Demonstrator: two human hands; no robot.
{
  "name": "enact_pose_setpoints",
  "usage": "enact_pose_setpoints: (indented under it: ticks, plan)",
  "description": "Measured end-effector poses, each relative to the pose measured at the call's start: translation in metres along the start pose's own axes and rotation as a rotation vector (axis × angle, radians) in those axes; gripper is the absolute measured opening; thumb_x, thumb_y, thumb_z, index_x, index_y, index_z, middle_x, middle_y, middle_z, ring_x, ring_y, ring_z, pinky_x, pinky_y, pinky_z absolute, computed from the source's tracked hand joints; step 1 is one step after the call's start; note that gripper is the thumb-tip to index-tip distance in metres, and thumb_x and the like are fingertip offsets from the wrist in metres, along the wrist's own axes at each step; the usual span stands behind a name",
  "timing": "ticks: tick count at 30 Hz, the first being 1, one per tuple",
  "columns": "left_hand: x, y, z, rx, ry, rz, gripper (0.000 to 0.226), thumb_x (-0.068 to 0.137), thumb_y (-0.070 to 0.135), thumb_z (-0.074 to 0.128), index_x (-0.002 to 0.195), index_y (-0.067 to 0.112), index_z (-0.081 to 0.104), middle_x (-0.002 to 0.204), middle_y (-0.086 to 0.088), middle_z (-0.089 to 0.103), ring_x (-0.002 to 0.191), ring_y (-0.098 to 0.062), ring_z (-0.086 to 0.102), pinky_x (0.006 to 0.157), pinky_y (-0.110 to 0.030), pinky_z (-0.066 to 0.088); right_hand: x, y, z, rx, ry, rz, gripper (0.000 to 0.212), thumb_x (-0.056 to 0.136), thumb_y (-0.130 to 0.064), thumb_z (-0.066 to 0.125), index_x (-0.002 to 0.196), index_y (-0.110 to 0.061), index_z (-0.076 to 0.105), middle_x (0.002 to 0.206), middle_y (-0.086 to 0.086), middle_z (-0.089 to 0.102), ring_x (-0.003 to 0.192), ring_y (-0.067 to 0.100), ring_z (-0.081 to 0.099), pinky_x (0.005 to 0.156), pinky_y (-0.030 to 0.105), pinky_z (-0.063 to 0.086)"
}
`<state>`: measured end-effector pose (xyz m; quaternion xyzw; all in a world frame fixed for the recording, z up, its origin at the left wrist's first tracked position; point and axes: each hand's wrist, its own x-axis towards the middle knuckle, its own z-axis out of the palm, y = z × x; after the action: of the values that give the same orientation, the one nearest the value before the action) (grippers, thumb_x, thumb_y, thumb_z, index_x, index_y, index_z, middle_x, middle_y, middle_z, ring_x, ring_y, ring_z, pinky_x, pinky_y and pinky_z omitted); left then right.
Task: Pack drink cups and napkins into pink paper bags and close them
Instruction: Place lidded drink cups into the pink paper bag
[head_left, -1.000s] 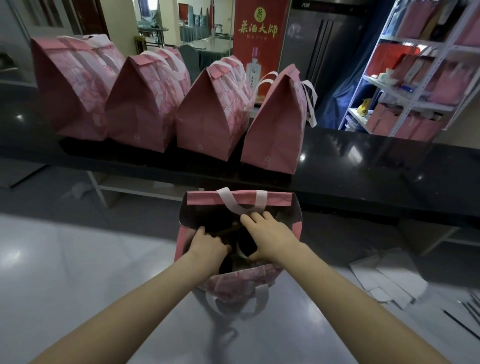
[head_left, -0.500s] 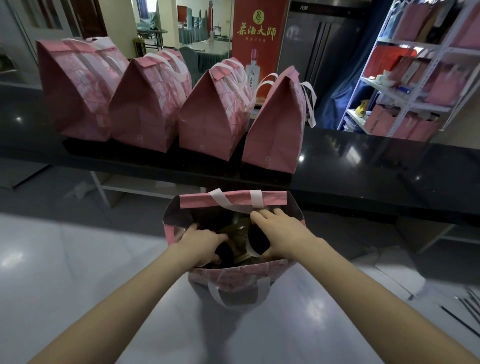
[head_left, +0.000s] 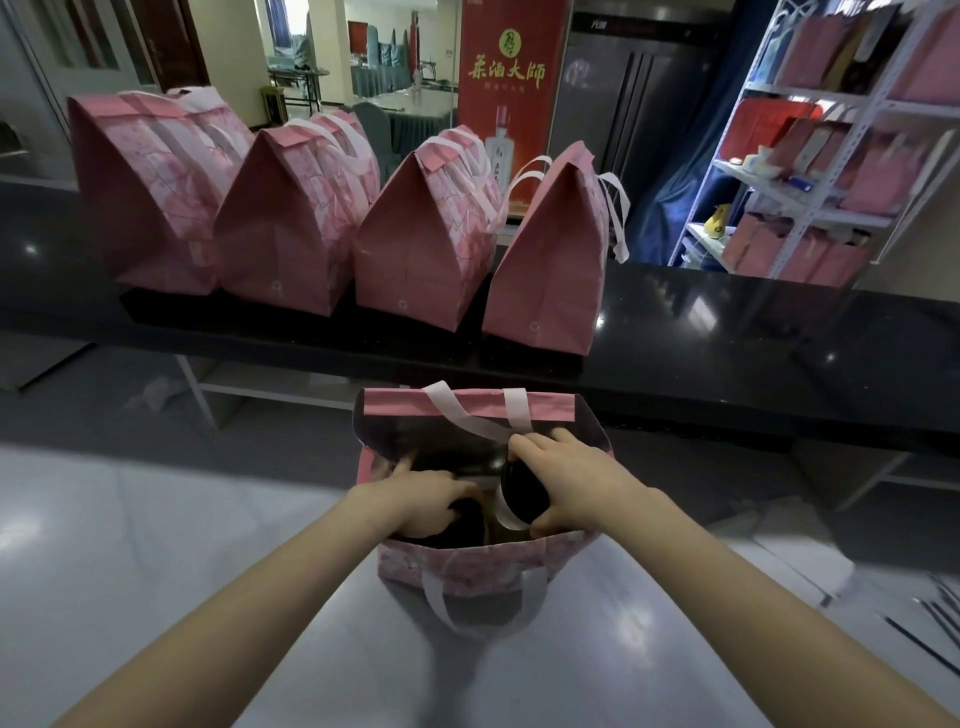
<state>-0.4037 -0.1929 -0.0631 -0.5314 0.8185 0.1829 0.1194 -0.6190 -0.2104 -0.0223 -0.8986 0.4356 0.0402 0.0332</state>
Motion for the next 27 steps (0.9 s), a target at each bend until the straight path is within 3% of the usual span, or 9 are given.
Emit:
enact_pose_setpoints:
  ticks: [2, 6, 12, 18, 20, 22, 24, 27]
  plan:
    - [-0.002, 0.001, -0.001, 0.014, 0.039, -0.013, 0.047, 0.098, 0.026, 0.039, 0.141, 0.043, 0.036, 0.146, 0.003, 0.043, 0.138, -0.023, 0.034, 0.115, -0.056, 0.004, 0.002, 0.000, 0.001, 0.004, 0.001, 0.002, 0.077, 0.067, -0.038, 0.081, 0.125, -0.033, 0.031, 0.135, -0.007, 0.046, 0.115, 0.018, 0.040, 0.077, 0.033, 0.050]
    - [-0.015, 0.006, -0.007, 0.116, 0.214, -0.014, 0.044, 0.096, 0.035, 0.048, 0.140, 0.035, 0.042, 0.137, 0.001, 0.049, 0.123, -0.022, 0.048, 0.103, -0.040, 0.038, 0.004, 0.003, 0.003, 0.027, 0.011, 0.016, 0.078, 0.066, -0.039, 0.081, 0.126, -0.034, 0.031, 0.136, -0.007, 0.046, 0.117, 0.018, 0.041, 0.082, 0.035, 0.053]
    - [-0.058, 0.019, -0.032, 0.299, 0.731, -0.016, 0.033, 0.080, 0.032, 0.066, 0.112, 0.022, 0.067, 0.110, 0.000, 0.065, 0.108, -0.024, 0.058, 0.098, -0.039, 0.041, 0.002, 0.006, 0.010, 0.088, 0.029, 0.046, 0.081, 0.066, -0.043, 0.081, 0.129, -0.034, 0.030, 0.137, -0.007, 0.046, 0.114, 0.017, 0.042, 0.082, 0.031, 0.051]
    - [-0.080, 0.017, -0.031, 0.260, 0.934, -0.045, 0.055, 0.060, 0.036, 0.085, 0.110, 0.019, 0.068, 0.105, -0.007, 0.062, 0.103, -0.029, 0.057, 0.092, -0.044, 0.045, 0.004, -0.002, 0.017, 0.069, 0.039, 0.058, 0.089, 0.067, -0.042, 0.081, 0.137, -0.029, 0.027, 0.142, -0.005, 0.042, 0.121, 0.021, 0.040, 0.086, 0.035, 0.052]
    - [-0.082, 0.015, -0.027, 0.240, 0.855, -0.062, 0.080, 0.057, 0.051, 0.084, 0.127, 0.022, 0.059, 0.131, -0.010, 0.053, 0.127, -0.032, 0.043, 0.106, -0.049, 0.034, 0.007, -0.003, 0.018, 0.067, 0.038, 0.063, 0.091, 0.068, -0.041, 0.081, 0.140, -0.028, 0.026, 0.143, -0.003, 0.041, 0.123, 0.021, 0.040, 0.088, 0.036, 0.052]
    - [-0.079, 0.009, -0.021, 0.212, 0.698, -0.098, 0.104, 0.059, 0.068, 0.072, 0.147, 0.029, 0.034, 0.159, -0.007, 0.020, 0.148, -0.029, 0.006, 0.119, -0.053, 0.008, 0.010, -0.004, 0.018, 0.072, 0.041, 0.068, 0.092, 0.068, -0.040, 0.081, 0.141, -0.028, 0.026, 0.144, -0.003, 0.041, 0.125, 0.021, 0.039, 0.089, 0.036, 0.051]
    - [-0.075, 0.004, -0.016, 0.189, 0.593, -0.120, 0.116, 0.059, 0.078, 0.061, 0.153, 0.034, 0.009, 0.162, 0.000, -0.012, 0.145, -0.023, -0.025, 0.119, -0.052, -0.008, 0.012, -0.004, 0.018, 0.078, 0.044, 0.075, 0.091, 0.068, -0.041, 0.080, 0.140, -0.028, 0.026, 0.143, -0.003, 0.042, 0.124, 0.021, 0.039, 0.088, 0.037, 0.052]
    - [-0.071, 0.002, -0.011, 0.193, 0.553, -0.115, 0.122, 0.058, 0.081, 0.060, 0.152, 0.037, -0.004, 0.156, 0.001, -0.033, 0.138, -0.020, -0.040, 0.116, -0.046, -0.015, 0.015, -0.005, 0.018, 0.064, 0.026, 0.078, 0.089, 0.067, -0.040, 0.080, 0.138, -0.028, 0.027, 0.139, -0.002, 0.045, 0.120, 0.021, 0.041, 0.086, 0.035, 0.053]
